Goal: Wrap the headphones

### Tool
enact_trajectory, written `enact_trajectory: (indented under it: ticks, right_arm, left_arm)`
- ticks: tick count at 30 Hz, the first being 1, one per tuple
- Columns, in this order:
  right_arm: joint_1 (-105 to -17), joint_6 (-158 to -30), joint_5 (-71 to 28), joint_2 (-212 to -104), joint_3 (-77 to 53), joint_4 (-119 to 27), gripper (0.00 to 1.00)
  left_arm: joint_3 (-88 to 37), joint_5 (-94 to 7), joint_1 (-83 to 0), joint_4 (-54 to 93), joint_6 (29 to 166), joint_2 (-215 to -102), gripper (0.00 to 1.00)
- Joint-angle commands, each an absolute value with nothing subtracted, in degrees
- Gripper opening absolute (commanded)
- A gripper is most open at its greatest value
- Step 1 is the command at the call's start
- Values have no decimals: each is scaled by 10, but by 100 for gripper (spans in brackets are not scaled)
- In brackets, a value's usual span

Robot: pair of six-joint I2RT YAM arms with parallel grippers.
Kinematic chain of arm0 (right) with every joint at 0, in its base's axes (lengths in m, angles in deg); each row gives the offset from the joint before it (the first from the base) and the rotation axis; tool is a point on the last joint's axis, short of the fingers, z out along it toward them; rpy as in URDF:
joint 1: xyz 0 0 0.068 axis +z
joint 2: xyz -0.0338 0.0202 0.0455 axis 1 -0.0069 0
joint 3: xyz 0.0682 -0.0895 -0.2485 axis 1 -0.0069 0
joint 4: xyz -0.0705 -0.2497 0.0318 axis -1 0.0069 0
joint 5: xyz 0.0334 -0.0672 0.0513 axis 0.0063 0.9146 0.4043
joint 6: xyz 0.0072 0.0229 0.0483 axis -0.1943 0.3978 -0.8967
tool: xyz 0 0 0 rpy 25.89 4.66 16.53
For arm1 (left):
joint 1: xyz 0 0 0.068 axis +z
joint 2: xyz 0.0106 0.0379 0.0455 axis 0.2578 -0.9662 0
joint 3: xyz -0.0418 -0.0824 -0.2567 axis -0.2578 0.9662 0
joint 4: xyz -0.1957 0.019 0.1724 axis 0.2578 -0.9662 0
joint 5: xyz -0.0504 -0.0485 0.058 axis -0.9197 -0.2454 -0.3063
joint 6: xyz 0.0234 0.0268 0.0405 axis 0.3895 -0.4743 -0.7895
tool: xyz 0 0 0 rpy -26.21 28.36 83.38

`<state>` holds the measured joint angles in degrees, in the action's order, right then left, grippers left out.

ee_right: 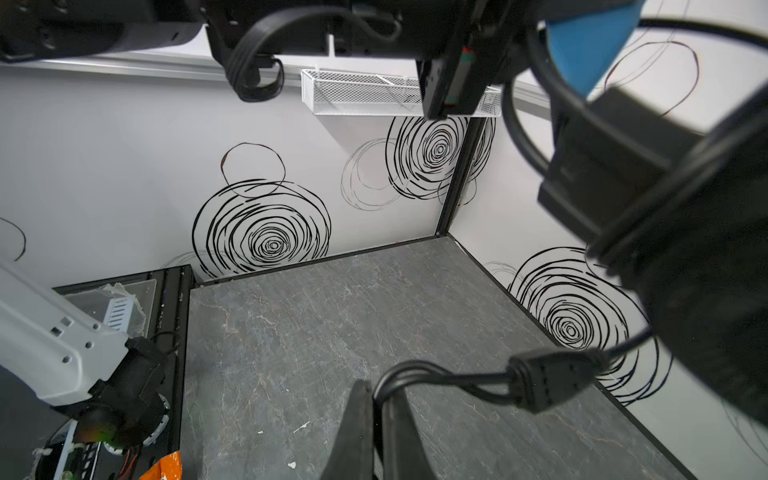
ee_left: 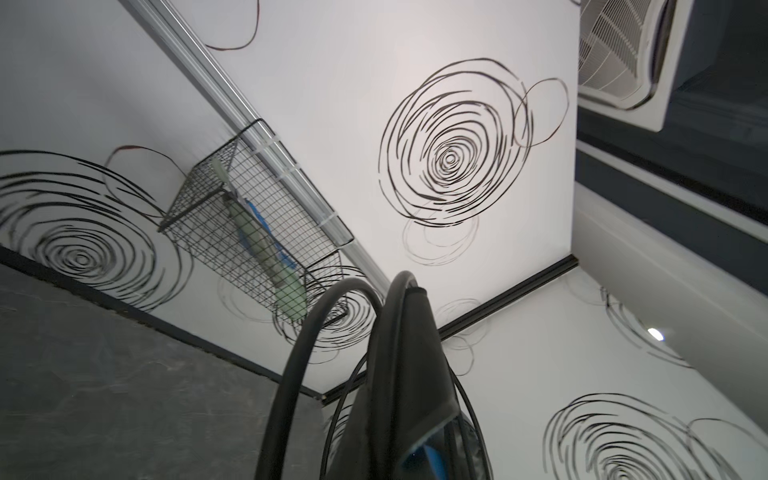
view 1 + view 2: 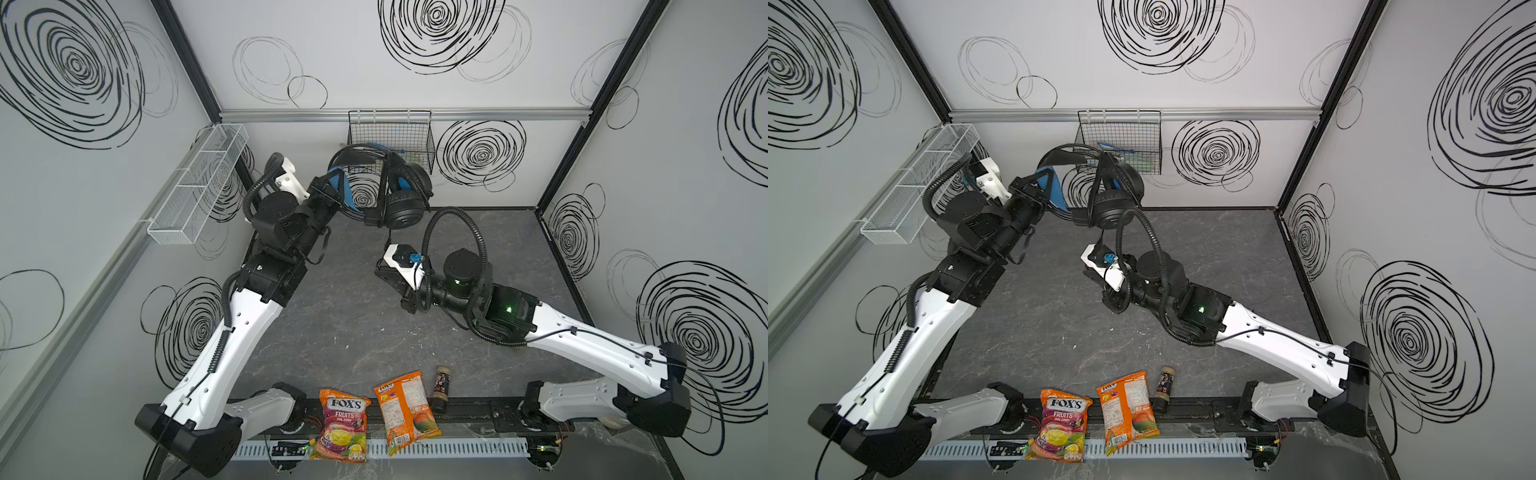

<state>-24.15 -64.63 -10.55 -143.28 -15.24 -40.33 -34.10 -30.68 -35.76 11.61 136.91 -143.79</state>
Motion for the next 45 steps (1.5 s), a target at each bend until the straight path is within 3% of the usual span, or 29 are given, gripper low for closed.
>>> enact_trajectory:
  ticks: [1, 6, 13, 23, 39, 45]
  right_arm:
    - [-225, -601, -86, -1442, -102, -361, 0]
    - [-212, -566, -98, -1465, -43, -327, 0]
    - [-214, -473, -32, -1495, 27, -292, 0]
    - [-237, -347, 24, -1466, 15, -249, 4]
    - [-294, -350, -27, -1488, -43, -211, 9]
    - [-325, -399, -70, -1497, -55, -211, 17]
  left_arm:
    - [-339, -270, -360, 103, 1272, -1419, 0]
    - [-309, -313, -354, 87, 1214, -1423, 0]
    - [-275, -415, -333, 70, 1163, -1415, 0]
    - [-218, -567, -325, 27, 1113, -1382, 0]
    - [-191, -631, -350, -38, 1079, -1361, 0]
    - [-169, -645, -351, -39, 1077, -1367, 0]
